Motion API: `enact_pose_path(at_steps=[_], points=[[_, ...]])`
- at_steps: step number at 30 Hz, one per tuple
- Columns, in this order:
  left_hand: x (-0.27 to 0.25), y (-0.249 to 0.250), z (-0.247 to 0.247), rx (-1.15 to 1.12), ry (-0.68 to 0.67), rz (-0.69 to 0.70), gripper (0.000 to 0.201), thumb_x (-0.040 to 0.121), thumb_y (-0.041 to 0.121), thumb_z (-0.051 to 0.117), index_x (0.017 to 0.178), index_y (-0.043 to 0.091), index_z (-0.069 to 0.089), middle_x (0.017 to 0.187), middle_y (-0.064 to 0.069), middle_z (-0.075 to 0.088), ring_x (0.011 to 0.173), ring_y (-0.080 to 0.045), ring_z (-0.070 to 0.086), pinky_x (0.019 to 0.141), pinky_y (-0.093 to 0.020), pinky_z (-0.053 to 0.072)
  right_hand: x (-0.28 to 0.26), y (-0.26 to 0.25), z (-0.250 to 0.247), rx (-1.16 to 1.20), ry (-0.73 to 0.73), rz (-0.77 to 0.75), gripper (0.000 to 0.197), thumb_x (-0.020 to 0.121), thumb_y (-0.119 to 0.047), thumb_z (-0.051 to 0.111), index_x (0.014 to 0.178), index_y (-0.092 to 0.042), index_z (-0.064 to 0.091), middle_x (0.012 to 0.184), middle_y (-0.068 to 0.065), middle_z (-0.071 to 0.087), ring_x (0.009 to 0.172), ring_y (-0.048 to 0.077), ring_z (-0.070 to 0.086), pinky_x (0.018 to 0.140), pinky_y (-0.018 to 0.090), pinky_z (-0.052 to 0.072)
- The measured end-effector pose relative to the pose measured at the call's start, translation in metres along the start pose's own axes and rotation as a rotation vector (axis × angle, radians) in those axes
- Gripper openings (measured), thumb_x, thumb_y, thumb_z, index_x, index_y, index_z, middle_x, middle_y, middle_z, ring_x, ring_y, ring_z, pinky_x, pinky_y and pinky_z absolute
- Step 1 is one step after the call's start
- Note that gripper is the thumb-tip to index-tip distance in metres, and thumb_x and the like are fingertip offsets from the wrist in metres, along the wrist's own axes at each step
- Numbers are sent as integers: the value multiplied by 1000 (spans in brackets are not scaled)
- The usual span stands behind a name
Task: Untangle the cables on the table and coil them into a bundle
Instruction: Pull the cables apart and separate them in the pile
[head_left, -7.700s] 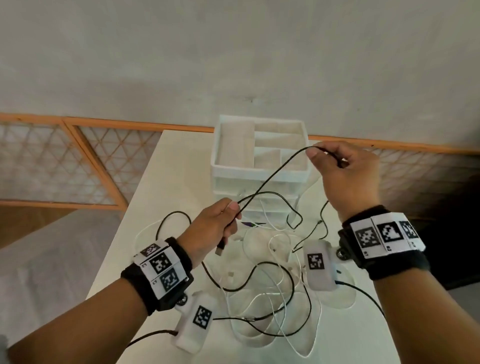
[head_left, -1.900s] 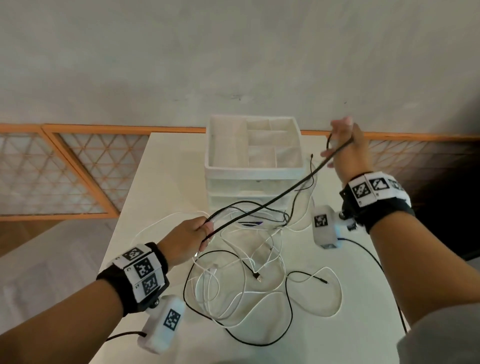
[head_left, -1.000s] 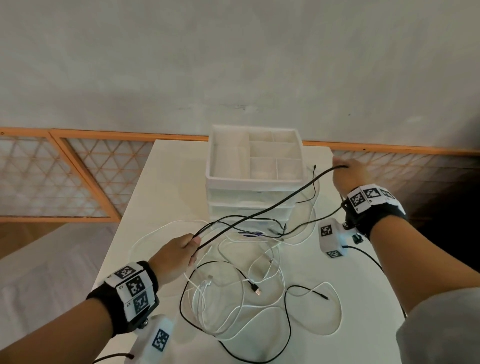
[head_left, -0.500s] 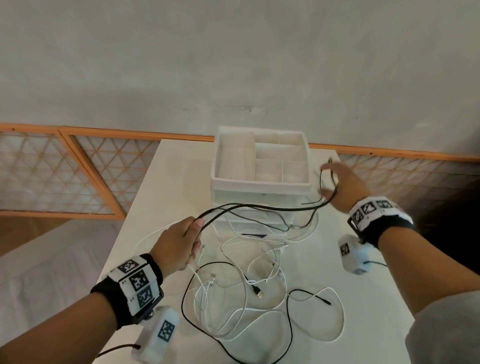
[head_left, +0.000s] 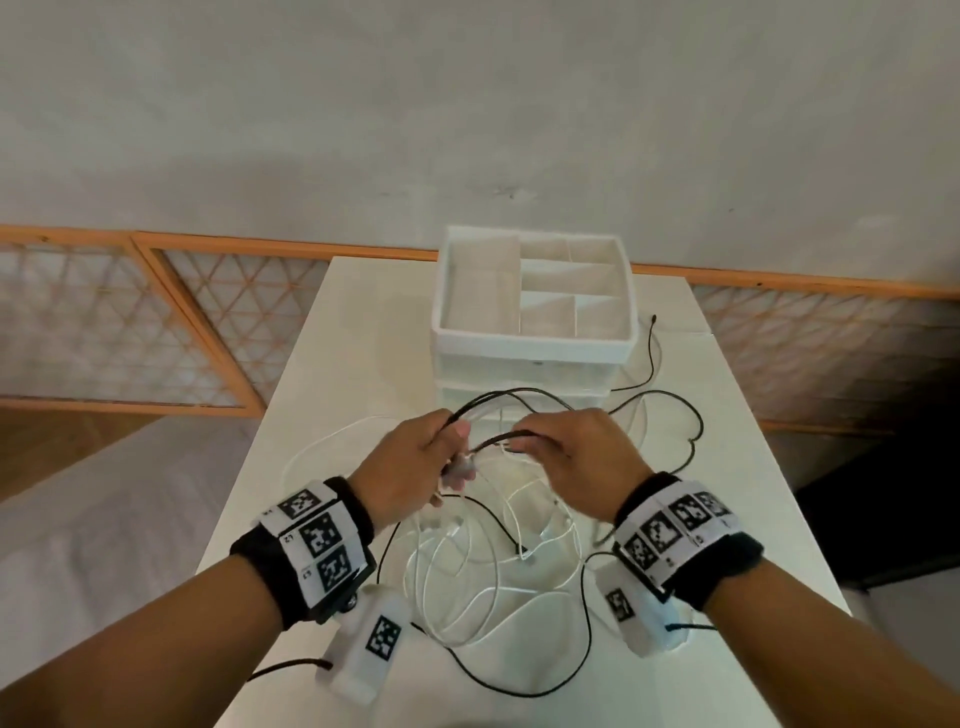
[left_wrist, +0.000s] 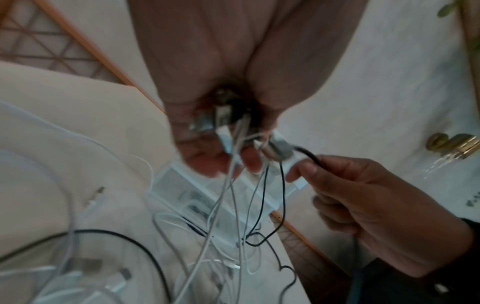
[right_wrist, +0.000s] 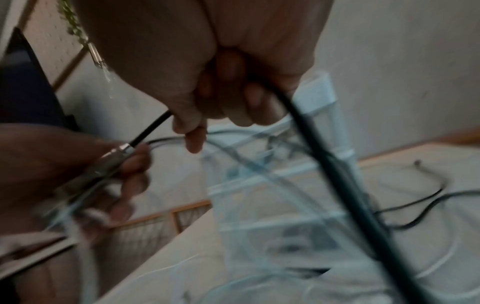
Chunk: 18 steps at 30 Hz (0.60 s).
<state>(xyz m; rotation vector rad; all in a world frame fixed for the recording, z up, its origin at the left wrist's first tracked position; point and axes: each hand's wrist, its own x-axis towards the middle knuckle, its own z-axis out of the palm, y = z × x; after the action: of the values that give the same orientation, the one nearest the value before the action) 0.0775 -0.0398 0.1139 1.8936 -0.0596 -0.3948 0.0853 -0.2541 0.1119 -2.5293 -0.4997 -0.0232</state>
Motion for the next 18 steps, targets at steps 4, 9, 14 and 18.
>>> enact_pose_path(at_steps=[4, 9, 14, 18], points=[[5, -28, -24, 278, 202, -113, 28, 104, 29, 42, 81, 24, 57, 100, 7, 73, 101, -21, 65, 92, -36, 48, -6, 24, -34, -285, -103, 228, 18, 93, -35, 58, 97, -37, 75, 88, -13, 72, 87, 19, 65, 77, 35, 54], [-7, 7, -14, 28, 66, 9, 29, 104, 21, 44, 76, 17, 53, 98, -8, 76, 85, -17, 65, 72, -17, 44, -9, -11, -27, -95, -191, 98, 20, 83, -40, 60, 90, -34, 78, 78, -13, 73, 69, 7, 55, 72, 32, 53], [-17, 35, 17, -39, -159, 24, 32, 106, 33, 35, 84, 14, 48, 55, -1, 51, 46, -17, 54, 43, -20, 38, 11, -41, -15, -74, -5, 204, 30, 71, -40, 49, 67, -18, 70, 64, -2, 65, 66, 19, 59, 62, 32, 51], [-18, 49, -12, -247, -91, -36, 34, 103, 33, 44, 76, 15, 53, 51, 6, 31, 39, -10, 25, 39, -16, 22, 2, 2, -42, -117, 23, 398, 35, 89, -30, 58, 58, -15, 57, 56, -1, 53, 65, 24, 53, 58, 25, 38]])
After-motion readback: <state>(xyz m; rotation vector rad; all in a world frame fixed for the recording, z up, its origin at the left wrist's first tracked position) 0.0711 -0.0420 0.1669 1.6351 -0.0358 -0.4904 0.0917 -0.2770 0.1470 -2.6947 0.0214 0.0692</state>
